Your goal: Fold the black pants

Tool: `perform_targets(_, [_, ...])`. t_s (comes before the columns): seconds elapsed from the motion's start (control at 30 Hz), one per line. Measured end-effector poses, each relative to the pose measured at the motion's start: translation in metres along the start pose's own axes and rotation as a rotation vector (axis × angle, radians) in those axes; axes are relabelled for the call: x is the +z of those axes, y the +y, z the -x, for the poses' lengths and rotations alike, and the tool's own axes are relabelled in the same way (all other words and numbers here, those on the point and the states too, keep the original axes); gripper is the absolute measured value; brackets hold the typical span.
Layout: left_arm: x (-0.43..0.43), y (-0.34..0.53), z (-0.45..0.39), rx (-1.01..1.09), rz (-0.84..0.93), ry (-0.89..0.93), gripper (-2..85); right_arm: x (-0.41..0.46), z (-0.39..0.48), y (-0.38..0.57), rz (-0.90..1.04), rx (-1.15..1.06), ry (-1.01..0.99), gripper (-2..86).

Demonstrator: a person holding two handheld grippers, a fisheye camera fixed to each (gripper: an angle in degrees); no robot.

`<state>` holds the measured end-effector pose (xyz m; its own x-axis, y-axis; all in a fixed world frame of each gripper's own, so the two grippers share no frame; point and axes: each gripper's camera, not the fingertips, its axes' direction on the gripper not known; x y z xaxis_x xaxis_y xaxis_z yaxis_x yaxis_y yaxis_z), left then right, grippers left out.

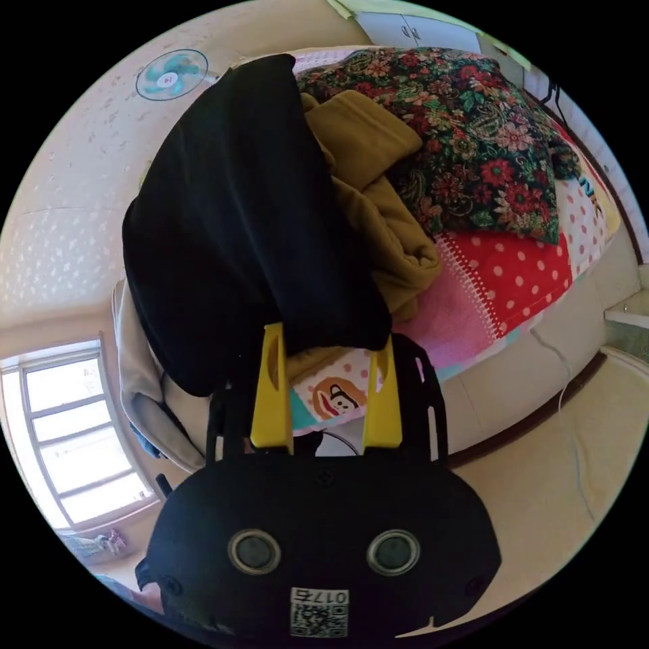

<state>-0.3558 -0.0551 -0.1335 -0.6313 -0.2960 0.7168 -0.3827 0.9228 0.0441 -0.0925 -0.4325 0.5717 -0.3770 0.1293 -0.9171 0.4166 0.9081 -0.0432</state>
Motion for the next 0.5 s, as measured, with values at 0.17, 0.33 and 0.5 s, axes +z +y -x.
perform_targets(0.17, [-0.039,0.009,0.025,-0.069,-0.03,-0.054,8.5,-0.048,0.15,0.068,-0.298,-0.261,0.408,8.3])
perform_targets(0.33, [-0.073,0.027,0.044,-0.117,-0.091,-0.115,4.8,-0.045,0.328,0.192,-0.566,-0.858,0.211,4.1])
perform_targets(0.5, [-0.093,0.051,0.067,-0.171,-0.198,-0.028,-0.4,0.132,0.456,0.225,-0.068,-1.208,0.224,1.2])
